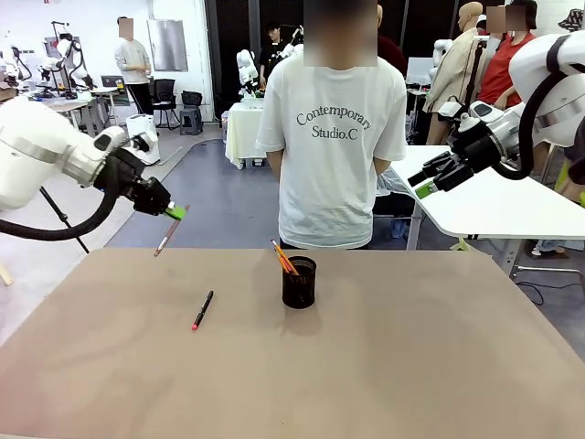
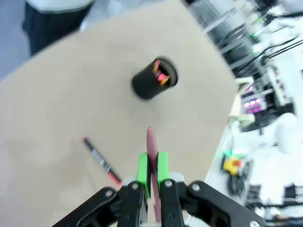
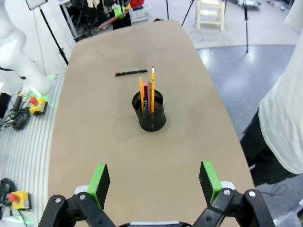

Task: Place the pens into the pen holder.
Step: Pick up a writing instrument from the table and place it into the Pen holder.

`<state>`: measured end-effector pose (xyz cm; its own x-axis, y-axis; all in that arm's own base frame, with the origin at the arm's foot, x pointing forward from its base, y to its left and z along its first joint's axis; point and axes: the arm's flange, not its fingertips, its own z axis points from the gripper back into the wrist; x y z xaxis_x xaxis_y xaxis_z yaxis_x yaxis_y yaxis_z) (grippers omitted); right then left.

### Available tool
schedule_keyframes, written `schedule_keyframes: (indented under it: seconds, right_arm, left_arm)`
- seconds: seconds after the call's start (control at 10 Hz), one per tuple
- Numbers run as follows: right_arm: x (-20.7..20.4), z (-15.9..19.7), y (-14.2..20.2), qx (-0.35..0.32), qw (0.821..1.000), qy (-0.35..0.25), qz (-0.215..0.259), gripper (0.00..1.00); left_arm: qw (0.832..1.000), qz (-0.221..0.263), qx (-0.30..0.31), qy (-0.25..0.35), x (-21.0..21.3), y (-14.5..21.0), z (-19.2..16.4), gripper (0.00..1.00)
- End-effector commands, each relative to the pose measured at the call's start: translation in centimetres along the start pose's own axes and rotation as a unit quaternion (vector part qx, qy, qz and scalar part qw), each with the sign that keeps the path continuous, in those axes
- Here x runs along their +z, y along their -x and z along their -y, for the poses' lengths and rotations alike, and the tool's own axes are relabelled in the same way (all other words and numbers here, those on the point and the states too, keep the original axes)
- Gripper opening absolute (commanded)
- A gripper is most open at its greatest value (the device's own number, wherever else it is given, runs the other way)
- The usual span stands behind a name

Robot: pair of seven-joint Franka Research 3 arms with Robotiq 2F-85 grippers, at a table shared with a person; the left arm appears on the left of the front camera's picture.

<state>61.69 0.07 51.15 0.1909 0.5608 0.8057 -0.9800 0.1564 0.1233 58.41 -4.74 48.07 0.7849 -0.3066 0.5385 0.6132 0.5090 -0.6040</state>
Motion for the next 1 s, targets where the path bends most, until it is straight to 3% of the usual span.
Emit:
schedule_keyframes:
  seconds: [0.0, 0.2, 0.3, 0.6, 0.7, 0.8, 0.9]
  right_arm:
    - [0.1, -0.1, -0.2, 0.002, 1.000, 0.001, 0.000, 1.00]
    - [0.1, -0.1, -0.2, 0.002, 1.000, 0.001, 0.000, 1.00]
    - [0.1, -0.1, -0.2, 0.002, 1.000, 0.001, 0.000, 1.00]
    - [0.1, -0.1, -0.2, 0.002, 1.000, 0.001, 0.000, 1.00]
    - [0.1, -0.1, -0.2, 0.002, 1.000, 0.001, 0.000, 1.00]
    - [0.1, -0.1, -0.2, 0.002, 1.000, 0.001, 0.000, 1.00]
    - [0.1, -0.1, -0.2, 0.002, 1.000, 0.001, 0.000, 1.00]
  left_arm:
    - [0.993, 0.086, -0.063, 0.045, 1.2, 2.0, 0.9, 0.00]
    - [0.982, 0.123, -0.137, 0.030, 1.5, 3.1, 2.5, 0.00]
    - [0.994, 0.091, -0.052, 0.030, 1.9, 0.4, 0.4, 0.00]
    - [0.994, 0.091, -0.052, 0.030, 1.9, 0.4, 0.4, 0.00]
    - [0.992, 0.102, -0.068, 0.033, 1.7, 1.2, 0.6, 0.00]
    - [0.978, 0.162, -0.107, 0.072, 1.3, 2.0, 1.7, 0.00]
    - [0.969, 0.176, -0.147, 0.094, 0.4, 2.3, 2.6, 0.00]
